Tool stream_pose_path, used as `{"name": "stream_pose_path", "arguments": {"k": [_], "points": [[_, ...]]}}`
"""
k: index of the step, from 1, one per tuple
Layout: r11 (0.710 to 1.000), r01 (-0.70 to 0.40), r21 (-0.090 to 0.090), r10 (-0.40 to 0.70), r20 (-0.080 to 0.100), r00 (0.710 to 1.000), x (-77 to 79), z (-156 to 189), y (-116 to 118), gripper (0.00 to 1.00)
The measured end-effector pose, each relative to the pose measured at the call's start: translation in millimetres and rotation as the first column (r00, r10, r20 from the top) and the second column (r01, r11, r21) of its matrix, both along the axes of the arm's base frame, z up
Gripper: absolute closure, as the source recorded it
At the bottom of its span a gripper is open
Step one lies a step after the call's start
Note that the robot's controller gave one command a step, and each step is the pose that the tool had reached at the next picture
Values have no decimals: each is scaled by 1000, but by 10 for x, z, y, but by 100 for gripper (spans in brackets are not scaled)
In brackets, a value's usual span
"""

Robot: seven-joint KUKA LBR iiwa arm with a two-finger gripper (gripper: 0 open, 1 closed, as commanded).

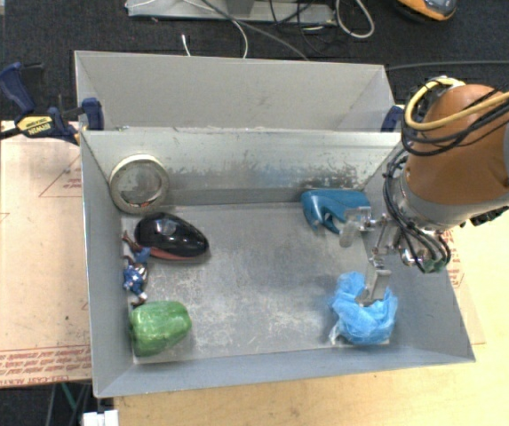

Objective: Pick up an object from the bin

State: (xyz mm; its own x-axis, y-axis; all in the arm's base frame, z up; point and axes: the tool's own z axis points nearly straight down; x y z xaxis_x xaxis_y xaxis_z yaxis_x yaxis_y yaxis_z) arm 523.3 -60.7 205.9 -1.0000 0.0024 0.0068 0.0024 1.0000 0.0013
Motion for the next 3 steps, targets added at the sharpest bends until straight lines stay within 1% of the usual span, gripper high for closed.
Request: {"name": "stream_pose_path", "arguments": {"k": [1,2,3], "points": [[1000,-3,-1,3,7,1000,17,36,3,0],[989,-148,-1,148,11,989,-219,-1207,-683,0],[976,-219,-3,219,21,976,-319,-741,-620,0]]}}
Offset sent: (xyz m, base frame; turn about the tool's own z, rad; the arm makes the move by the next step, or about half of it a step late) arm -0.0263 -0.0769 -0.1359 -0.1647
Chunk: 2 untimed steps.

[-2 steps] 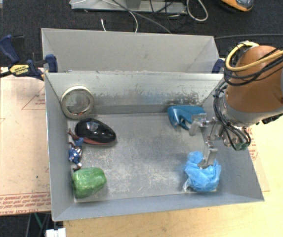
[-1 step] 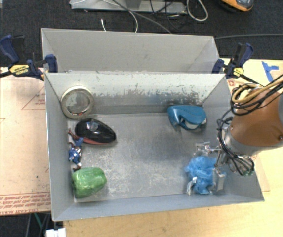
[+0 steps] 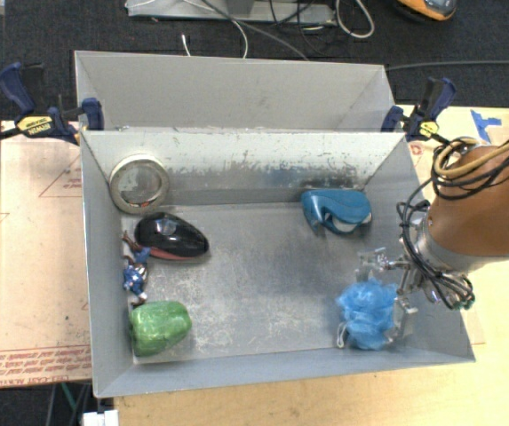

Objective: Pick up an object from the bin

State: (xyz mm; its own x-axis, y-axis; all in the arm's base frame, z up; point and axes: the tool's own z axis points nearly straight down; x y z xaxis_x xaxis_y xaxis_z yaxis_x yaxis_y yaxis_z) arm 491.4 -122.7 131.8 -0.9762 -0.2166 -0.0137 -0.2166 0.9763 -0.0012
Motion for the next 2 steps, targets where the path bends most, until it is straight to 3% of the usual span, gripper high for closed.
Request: {"name": "stream_pose_path", "arguments": {"k": [1,2], "points": [[980,-199,-1,199,-5,980,-59,-313,394,0],[926,-378,-13,378,17,926,-57,-595,387,0]]}}
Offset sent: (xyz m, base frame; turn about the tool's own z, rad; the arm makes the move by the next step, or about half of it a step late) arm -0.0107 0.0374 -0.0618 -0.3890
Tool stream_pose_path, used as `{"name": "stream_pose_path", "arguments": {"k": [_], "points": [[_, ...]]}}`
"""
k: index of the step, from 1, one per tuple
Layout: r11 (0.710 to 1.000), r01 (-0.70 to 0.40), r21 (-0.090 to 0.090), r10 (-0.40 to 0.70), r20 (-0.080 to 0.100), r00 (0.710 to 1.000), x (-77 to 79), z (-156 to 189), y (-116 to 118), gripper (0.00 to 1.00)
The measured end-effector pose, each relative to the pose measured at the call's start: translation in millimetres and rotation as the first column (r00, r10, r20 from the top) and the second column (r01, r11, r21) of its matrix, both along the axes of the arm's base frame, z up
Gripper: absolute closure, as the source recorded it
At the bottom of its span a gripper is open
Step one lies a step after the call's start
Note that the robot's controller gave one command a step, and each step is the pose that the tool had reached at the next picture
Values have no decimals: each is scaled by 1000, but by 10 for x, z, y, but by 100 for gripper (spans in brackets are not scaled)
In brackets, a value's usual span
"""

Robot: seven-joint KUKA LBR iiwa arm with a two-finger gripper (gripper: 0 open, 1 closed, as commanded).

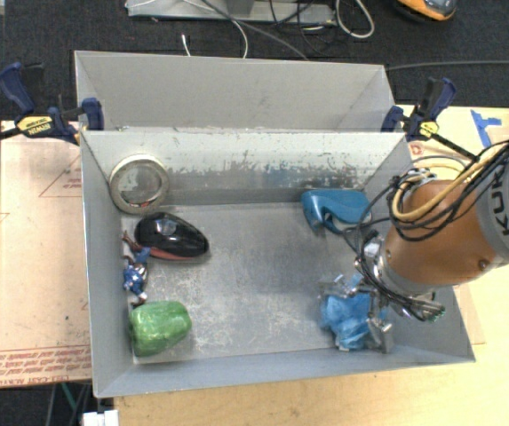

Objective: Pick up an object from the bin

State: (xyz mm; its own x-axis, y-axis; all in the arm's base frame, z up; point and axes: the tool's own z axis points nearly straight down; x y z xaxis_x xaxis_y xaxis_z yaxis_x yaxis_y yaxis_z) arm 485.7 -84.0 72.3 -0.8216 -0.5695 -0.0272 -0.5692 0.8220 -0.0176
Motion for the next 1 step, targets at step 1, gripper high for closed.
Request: {"name": "stream_pose_path", "arguments": {"k": [1], "points": [[1000,15,2,-15,-23,1000,6,-16,-16,100]]}}
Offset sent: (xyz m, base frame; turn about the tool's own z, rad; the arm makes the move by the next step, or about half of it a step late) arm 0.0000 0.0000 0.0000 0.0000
